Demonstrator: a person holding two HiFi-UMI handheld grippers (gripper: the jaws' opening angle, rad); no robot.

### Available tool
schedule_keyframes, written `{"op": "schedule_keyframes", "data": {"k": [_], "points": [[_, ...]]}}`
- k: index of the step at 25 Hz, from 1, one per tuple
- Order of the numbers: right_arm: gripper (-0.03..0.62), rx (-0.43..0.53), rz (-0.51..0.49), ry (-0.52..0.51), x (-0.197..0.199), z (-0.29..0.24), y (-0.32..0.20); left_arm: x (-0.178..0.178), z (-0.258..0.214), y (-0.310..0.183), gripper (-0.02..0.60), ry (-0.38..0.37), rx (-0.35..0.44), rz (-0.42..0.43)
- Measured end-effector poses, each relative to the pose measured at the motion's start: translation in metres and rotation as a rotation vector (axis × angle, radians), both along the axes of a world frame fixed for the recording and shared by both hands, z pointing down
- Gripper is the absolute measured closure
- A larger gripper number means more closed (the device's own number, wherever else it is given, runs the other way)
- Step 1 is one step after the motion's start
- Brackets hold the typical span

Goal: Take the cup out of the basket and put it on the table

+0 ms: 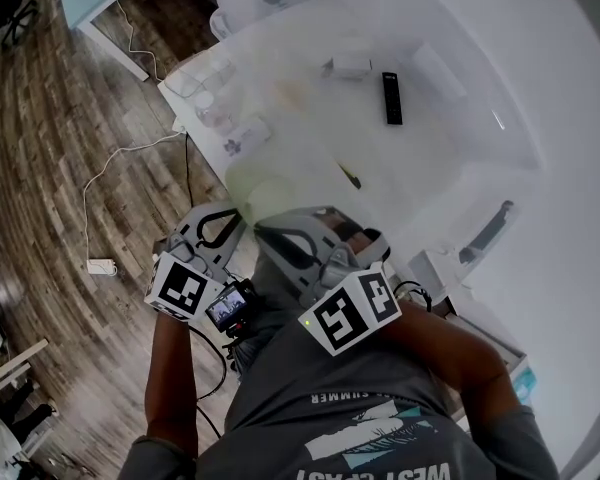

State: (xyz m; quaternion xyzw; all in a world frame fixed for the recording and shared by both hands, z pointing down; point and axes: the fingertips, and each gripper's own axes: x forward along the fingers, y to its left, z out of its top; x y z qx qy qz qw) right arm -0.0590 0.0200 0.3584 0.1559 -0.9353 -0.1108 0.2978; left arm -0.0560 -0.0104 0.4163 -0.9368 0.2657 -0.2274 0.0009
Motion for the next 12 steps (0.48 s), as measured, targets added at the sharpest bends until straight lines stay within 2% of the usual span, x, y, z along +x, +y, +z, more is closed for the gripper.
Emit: {"op": "schedule_keyframes", "data": {"k": [12], "points": [[0.569, -0.045, 0.006, 0.014, -0.006, 0.021, 0.003, -0.006, 0.024, 0.001, 0.572, -0.011, -0.055, -0.01]]}}
